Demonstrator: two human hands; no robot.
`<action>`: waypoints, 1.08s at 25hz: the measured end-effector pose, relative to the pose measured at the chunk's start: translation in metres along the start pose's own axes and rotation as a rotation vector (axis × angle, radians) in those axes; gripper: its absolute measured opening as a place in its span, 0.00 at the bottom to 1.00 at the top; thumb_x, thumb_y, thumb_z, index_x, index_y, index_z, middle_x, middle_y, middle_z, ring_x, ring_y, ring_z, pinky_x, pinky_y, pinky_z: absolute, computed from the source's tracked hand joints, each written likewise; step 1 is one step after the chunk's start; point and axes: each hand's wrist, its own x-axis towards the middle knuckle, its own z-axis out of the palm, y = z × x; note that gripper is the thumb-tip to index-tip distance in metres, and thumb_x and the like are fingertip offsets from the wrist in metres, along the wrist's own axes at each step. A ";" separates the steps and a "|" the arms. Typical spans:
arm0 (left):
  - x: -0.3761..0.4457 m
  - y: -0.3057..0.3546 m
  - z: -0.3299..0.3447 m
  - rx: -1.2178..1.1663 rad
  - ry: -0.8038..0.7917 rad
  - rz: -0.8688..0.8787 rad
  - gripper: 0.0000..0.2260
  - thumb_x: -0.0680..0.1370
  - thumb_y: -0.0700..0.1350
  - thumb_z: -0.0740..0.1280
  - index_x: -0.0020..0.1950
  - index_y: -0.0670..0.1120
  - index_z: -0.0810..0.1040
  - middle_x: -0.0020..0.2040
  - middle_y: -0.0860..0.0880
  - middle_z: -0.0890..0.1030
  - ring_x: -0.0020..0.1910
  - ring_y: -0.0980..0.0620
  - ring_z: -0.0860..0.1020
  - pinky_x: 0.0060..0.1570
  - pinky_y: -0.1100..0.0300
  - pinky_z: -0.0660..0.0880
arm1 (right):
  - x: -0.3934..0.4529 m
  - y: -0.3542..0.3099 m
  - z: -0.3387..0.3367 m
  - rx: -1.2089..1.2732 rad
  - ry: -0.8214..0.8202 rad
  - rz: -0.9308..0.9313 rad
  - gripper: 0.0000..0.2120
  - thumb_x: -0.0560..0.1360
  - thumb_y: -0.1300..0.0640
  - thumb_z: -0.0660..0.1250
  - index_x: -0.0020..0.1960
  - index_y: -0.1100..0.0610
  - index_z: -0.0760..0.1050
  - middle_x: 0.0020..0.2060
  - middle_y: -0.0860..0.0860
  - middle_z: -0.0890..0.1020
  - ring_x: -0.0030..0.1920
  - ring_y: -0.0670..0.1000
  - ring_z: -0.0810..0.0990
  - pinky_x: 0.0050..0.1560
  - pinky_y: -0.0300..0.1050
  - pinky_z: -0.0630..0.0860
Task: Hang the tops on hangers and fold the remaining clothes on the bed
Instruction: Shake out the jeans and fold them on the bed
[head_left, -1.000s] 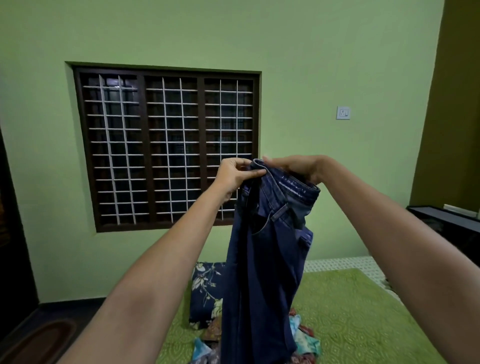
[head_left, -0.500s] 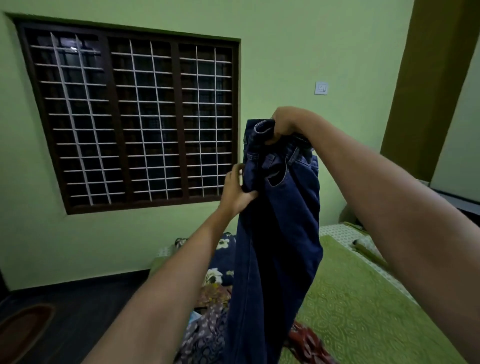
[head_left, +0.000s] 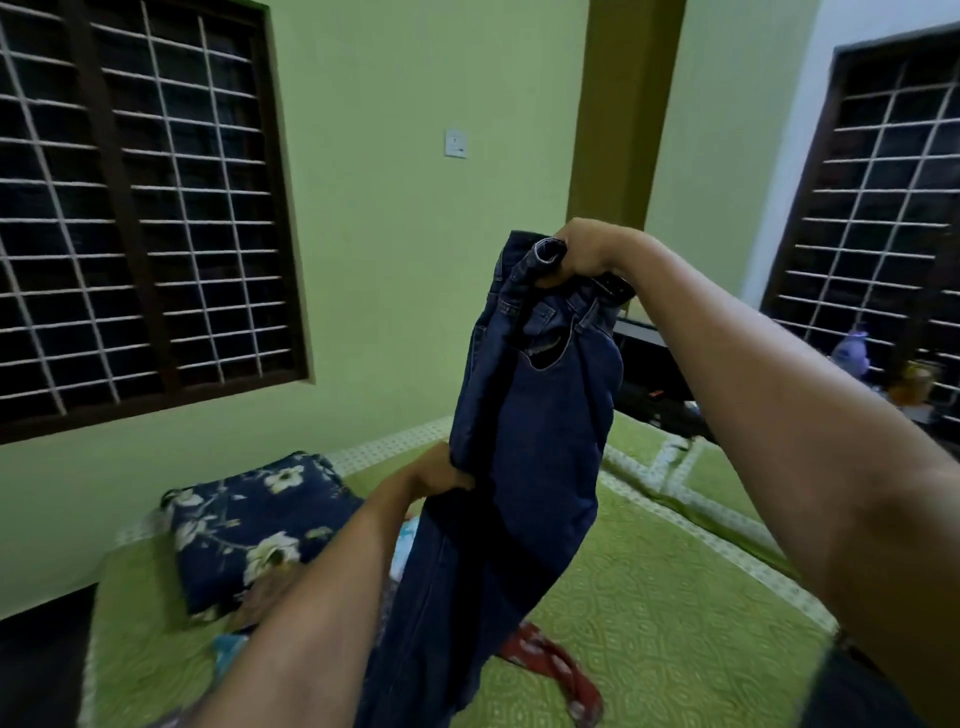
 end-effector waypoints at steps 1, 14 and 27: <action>0.005 0.007 0.009 0.047 0.000 0.017 0.26 0.65 0.40 0.74 0.61 0.38 0.74 0.58 0.41 0.79 0.53 0.46 0.77 0.50 0.54 0.74 | -0.004 0.015 -0.003 -0.034 0.033 0.041 0.13 0.70 0.52 0.75 0.50 0.58 0.79 0.47 0.54 0.81 0.48 0.56 0.78 0.54 0.48 0.73; 0.078 0.144 0.163 0.150 0.107 0.237 0.11 0.70 0.42 0.76 0.46 0.35 0.83 0.39 0.46 0.84 0.41 0.59 0.76 0.33 0.67 0.64 | -0.048 0.225 -0.049 -0.258 0.355 0.205 0.12 0.76 0.68 0.60 0.42 0.52 0.74 0.35 0.50 0.74 0.50 0.57 0.75 0.71 0.62 0.53; 0.194 0.195 0.264 -0.403 -0.166 -0.003 0.25 0.69 0.37 0.76 0.62 0.47 0.70 0.60 0.46 0.80 0.56 0.48 0.80 0.48 0.55 0.79 | 0.024 0.380 -0.047 -0.171 0.479 0.066 0.19 0.71 0.72 0.52 0.35 0.52 0.72 0.32 0.49 0.73 0.47 0.58 0.73 0.59 0.54 0.56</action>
